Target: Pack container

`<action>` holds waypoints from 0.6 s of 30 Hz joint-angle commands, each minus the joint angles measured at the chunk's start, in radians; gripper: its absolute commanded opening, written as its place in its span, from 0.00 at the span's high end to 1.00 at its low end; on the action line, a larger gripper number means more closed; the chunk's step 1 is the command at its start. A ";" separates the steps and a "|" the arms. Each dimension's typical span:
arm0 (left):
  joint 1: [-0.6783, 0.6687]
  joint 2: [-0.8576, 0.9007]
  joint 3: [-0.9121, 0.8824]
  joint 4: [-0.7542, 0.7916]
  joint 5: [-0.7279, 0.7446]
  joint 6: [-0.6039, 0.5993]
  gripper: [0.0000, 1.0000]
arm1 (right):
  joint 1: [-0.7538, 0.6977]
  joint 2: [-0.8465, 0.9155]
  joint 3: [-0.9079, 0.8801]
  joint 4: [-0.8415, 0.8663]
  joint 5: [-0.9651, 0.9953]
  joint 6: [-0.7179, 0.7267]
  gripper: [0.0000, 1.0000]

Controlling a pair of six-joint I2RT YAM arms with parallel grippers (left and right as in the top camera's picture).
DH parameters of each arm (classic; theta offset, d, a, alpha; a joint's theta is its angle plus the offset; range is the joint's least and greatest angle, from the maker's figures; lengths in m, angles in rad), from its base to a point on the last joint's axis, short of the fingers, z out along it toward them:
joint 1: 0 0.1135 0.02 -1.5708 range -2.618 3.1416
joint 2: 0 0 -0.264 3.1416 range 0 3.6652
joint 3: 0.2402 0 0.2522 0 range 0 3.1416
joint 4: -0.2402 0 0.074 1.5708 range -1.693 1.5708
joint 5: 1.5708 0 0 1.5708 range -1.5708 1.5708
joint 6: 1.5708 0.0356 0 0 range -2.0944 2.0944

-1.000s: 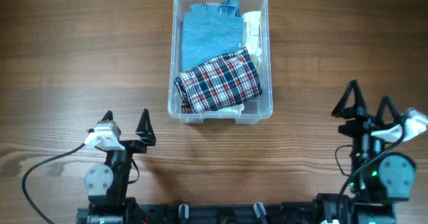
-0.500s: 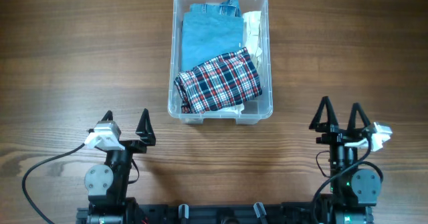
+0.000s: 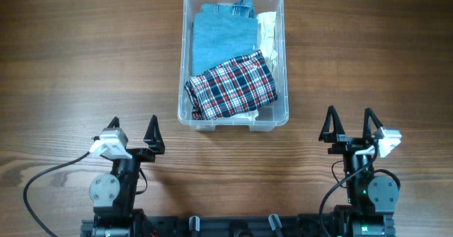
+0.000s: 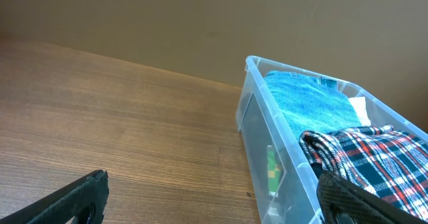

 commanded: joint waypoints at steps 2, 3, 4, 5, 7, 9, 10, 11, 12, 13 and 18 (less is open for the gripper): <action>0.005 -0.011 -0.007 -0.001 0.013 0.016 0.00 | 0.006 -0.016 -0.002 -0.073 -0.019 -0.062 0.00; 0.005 -0.011 -0.007 -0.001 0.013 0.016 0.00 | 0.006 -0.016 -0.002 -0.095 -0.019 -0.071 0.00; 0.005 -0.011 -0.007 -0.001 0.013 0.016 0.00 | 0.006 -0.016 -0.002 -0.095 -0.023 -0.095 0.00; 0.005 -0.011 -0.007 -0.001 0.013 0.016 0.00 | 0.006 -0.016 -0.002 -0.094 -0.023 -0.132 0.00; 0.005 -0.011 -0.007 -0.001 0.013 0.016 0.00 | 0.006 -0.016 -0.002 -0.095 -0.019 -0.147 0.00; 0.005 -0.011 -0.007 -0.001 0.013 0.016 0.00 | 0.006 -0.016 -0.002 -0.095 -0.019 -0.145 0.00; 0.005 -0.011 -0.007 -0.001 0.013 0.016 0.00 | 0.006 -0.016 -0.002 -0.095 -0.019 -0.139 0.00; 0.005 -0.011 -0.007 -0.001 0.013 0.016 0.00 | 0.006 -0.016 -0.002 -0.094 -0.019 -0.135 0.00; 0.005 -0.011 -0.007 -0.001 0.013 0.016 0.00 | 0.006 -0.016 -0.002 -0.094 -0.019 -0.136 0.00; 0.005 -0.011 -0.007 -0.001 0.013 0.016 0.00 | 0.006 -0.016 -0.002 -0.094 -0.019 -0.136 0.00; 0.005 -0.011 -0.007 -0.001 0.013 0.016 0.00 | 0.006 -0.016 -0.002 -0.094 -0.019 -0.136 0.00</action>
